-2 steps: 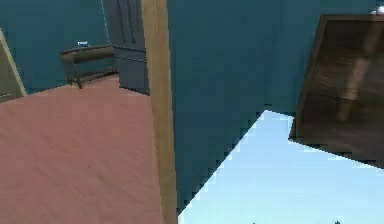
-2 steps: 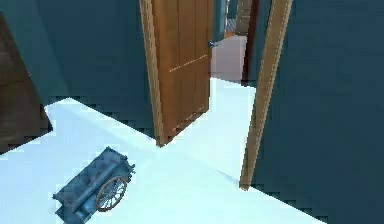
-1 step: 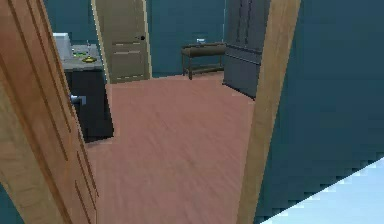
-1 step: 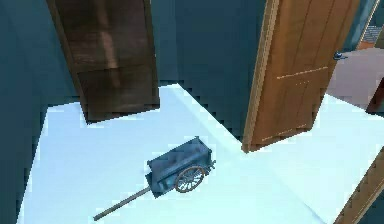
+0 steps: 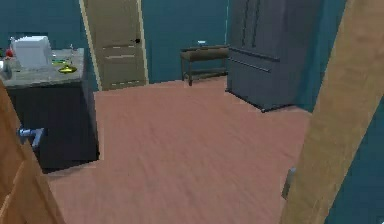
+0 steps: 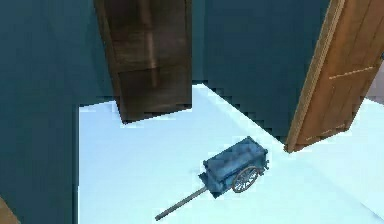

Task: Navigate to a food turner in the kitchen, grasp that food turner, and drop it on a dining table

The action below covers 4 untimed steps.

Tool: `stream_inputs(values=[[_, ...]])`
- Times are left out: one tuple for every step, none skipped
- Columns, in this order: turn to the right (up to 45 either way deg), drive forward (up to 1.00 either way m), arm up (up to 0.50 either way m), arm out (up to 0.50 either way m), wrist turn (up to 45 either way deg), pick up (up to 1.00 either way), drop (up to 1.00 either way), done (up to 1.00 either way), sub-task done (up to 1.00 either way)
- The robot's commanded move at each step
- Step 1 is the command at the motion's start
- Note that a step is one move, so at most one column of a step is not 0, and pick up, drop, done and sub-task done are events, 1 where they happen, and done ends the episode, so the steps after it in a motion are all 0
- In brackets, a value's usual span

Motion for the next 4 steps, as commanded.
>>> stream_inputs(values=[[-21.0, 0.00, 0.00, 0.00, 0.0, 0.00, 0.00, 0.00, 0.00], [0.0, 0.85, 0.00, 0.00, 0.0, 0.00, 0.00, 0.00, 0.00], [-15.0, 0.00, 0.00, 0.00, 0.0, 0.00, 0.00, 0.00, 0.00], [0.0, 0.55, 0.00, 0.00, 0.0, 0.00, 0.00, 0.00, 0.00]])
